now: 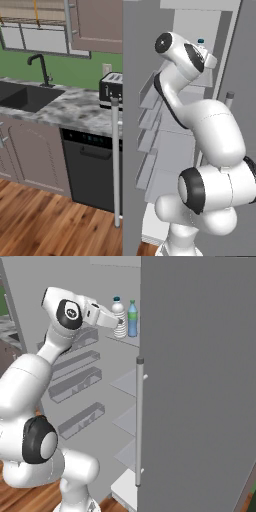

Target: Take the bottled waters from the counter and place them in the freezer to freeze. Close the freezer door after placing the bottles.

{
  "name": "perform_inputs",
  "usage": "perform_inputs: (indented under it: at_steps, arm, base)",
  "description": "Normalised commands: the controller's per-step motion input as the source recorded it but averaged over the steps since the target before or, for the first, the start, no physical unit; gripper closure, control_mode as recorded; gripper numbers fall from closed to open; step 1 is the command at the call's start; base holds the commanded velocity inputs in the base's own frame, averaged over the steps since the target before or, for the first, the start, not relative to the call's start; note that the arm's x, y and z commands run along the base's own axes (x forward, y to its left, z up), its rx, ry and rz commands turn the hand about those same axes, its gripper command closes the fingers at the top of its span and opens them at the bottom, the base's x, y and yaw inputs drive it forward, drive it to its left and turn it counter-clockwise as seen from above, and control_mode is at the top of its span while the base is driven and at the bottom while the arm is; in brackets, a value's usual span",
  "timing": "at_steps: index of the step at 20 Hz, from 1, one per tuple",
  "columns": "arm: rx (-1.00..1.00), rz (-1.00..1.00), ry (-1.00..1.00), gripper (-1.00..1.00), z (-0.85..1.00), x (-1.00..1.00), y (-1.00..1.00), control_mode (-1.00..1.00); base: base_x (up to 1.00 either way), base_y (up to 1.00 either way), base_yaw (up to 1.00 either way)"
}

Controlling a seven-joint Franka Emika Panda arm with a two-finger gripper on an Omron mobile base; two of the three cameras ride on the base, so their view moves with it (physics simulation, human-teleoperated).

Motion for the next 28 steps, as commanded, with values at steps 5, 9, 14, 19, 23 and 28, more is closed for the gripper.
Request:
perform_inputs:
  at_steps: [5, 9, 14, 19, 23, 28]
  arm:
    - [0.00, 0.02, 0.00, 1.00, -0.03, 0.09, -0.09, -1.00]
    - [0.00, 0.00, 0.00, 1.00, -0.01, 0.00, -0.16, -1.00]
    - [0.00, 0.00, 0.00, 1.00, 0.00, 0.01, -0.12, -1.00]
    - [0.00, 0.00, 0.00, 1.00, -0.07, 0.02, -0.06, -1.00]
    - [0.00, 0.03, 0.05, 1.00, -0.40, 0.00, -0.11, -1.00]
    - [0.00, 0.03, 0.01, 1.00, -0.12, 0.03, -0.21, -1.00]
  base:
    - [0.00, 0.00, 0.00]
    - [0.00, 0.00, 0.00]
    - [0.00, 0.00, 0.00]
    - [0.00, 0.00, 0.00]
    - [0.00, 0.00, 0.00]
    - [0.00, 0.00, 0.00]
